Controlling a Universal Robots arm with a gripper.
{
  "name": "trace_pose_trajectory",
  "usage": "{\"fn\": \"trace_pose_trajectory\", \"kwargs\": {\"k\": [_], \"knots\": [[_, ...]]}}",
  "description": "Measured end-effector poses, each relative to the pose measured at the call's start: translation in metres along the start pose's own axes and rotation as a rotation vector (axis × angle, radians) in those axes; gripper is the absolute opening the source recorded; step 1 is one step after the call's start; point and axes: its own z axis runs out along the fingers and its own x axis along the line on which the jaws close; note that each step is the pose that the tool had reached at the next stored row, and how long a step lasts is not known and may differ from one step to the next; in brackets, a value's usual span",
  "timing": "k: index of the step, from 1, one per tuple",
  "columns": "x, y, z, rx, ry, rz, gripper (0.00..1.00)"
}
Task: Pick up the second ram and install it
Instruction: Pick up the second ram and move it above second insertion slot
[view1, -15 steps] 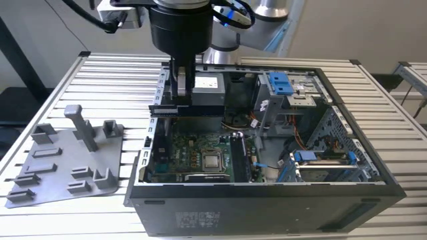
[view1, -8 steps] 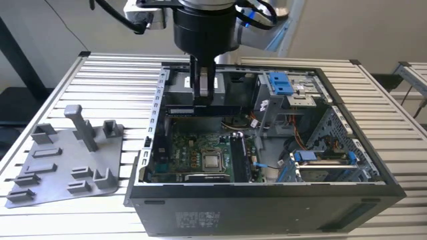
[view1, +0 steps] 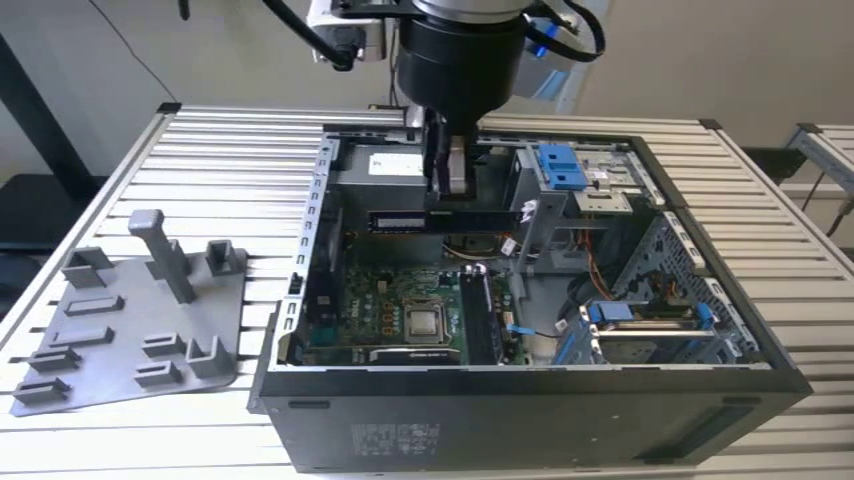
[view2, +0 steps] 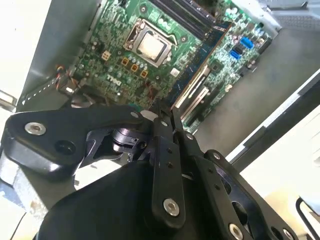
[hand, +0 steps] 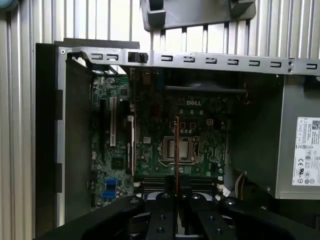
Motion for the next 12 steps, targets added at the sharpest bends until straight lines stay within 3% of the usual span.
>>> {"fn": "trace_pose_trajectory", "kwargs": {"k": [12], "knots": [[0.0014,-0.0468,-0.0006,0.0,-0.0014,0.0,0.14]]}}
